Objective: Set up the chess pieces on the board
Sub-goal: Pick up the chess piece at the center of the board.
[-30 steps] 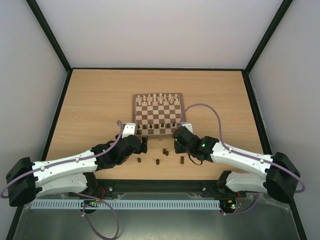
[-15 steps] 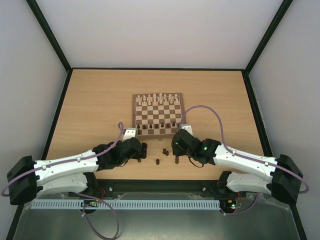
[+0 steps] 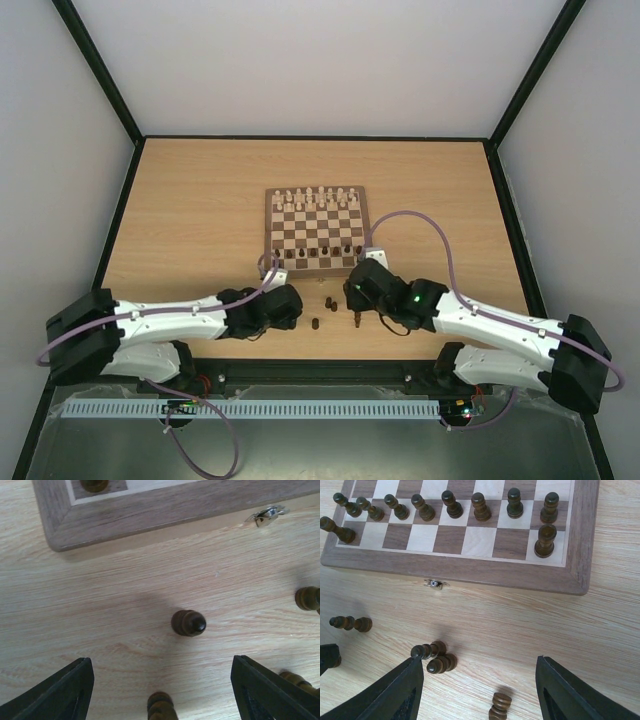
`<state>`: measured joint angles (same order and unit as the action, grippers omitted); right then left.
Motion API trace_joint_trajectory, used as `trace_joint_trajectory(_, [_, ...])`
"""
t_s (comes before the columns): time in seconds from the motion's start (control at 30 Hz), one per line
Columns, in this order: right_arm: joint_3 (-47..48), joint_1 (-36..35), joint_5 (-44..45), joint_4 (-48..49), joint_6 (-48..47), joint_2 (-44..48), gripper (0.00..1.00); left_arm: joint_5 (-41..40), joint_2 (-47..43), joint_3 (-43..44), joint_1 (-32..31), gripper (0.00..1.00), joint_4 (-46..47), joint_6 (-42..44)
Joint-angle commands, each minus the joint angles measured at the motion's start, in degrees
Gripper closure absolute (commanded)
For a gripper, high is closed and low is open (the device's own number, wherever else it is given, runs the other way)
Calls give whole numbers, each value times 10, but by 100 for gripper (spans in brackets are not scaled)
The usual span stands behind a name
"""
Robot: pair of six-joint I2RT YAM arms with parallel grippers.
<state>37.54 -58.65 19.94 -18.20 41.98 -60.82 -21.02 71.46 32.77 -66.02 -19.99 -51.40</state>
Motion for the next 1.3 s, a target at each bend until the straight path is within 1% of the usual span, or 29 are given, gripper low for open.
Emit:
trace_joint_trajectory(0.0, [-16,-4,9,-29,-6,18,38,-12,30,37,-4,24,7,13])
trace_joint_trajectory(0.17, [-22,-4,12,-32,-7,33,38,-14,44,49,-4,27,14,20])
trace_joint_trajectory(0.37, [-28,-4,17,-32,-9,36,38,-11,63,57,-4,43,15,23])
trace_joint_trajectory(0.47, [-30,-4,16,-28,-11,34,38,-18,73,62,-4,54,14,24])
trace_joint_trajectory(0.53, [-31,-4,16,-27,-12,33,38,-23,82,66,-4,58,13,25])
trace_joint_trajectory(0.7, [-33,-4,16,-28,-12,36,38,-36,99,78,-3,62,14,30])
trace_joint_trajectory(1.0, [-36,-4,14,-26,-13,38,38,-37,127,90,0,74,22,36])
trace_joint_trajectory(1.17, [-38,-4,12,-22,-15,38,38,-37,131,91,2,75,17,34])
trace_joint_trajectory(1.27, [-38,-4,12,-22,-15,37,38,-37,132,90,5,82,16,34])
